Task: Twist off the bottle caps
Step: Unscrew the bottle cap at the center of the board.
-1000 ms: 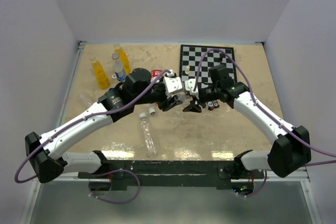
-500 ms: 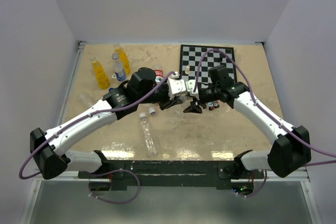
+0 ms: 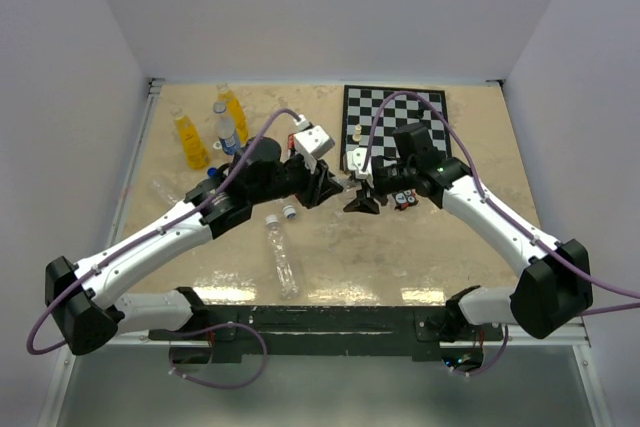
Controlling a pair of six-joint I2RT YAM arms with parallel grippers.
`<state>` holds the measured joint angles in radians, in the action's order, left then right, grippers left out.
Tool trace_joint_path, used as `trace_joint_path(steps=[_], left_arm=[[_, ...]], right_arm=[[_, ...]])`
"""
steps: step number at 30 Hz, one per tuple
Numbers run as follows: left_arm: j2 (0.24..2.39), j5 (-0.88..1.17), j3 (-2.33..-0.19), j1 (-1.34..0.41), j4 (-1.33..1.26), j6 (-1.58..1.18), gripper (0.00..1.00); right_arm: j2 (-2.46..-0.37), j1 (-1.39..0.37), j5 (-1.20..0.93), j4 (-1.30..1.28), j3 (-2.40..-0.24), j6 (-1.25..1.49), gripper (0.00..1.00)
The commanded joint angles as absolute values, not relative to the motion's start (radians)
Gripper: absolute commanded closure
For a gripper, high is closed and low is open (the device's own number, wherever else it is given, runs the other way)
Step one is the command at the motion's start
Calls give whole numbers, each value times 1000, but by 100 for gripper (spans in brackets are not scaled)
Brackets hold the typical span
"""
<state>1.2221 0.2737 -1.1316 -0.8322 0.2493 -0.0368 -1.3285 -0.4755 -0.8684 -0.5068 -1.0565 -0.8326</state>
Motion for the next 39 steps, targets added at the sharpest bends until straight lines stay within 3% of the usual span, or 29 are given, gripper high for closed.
trace_joint_path(steps=[1,4,8,20,35,39], left_arm=[[1121,63,-1017,-810,205,-681,100],[1137,22,-1026,-811,278,-937,100],[1144,-39,-1060,-811,348,-1060,100],[1117,-55,-1048,-811,322,-1150,100],[1057,-8,-1012,-810,252,-1071,100],[1048,-5,-1023,-810,247,-1022,80]], right_arm=[[-1312,-465,-798,-391,-1078,-726,100],[-1315,-463,-799,-385,-1077,-719,100],[-1308,-465,-801,-390,-1075,-727,100],[-1316,-465,-831,-429,-1080,-781,100],[-1312,-465,-891,-497,-1091,-856,100],[-1313,-465,-893,-500,-1091,-861,100]])
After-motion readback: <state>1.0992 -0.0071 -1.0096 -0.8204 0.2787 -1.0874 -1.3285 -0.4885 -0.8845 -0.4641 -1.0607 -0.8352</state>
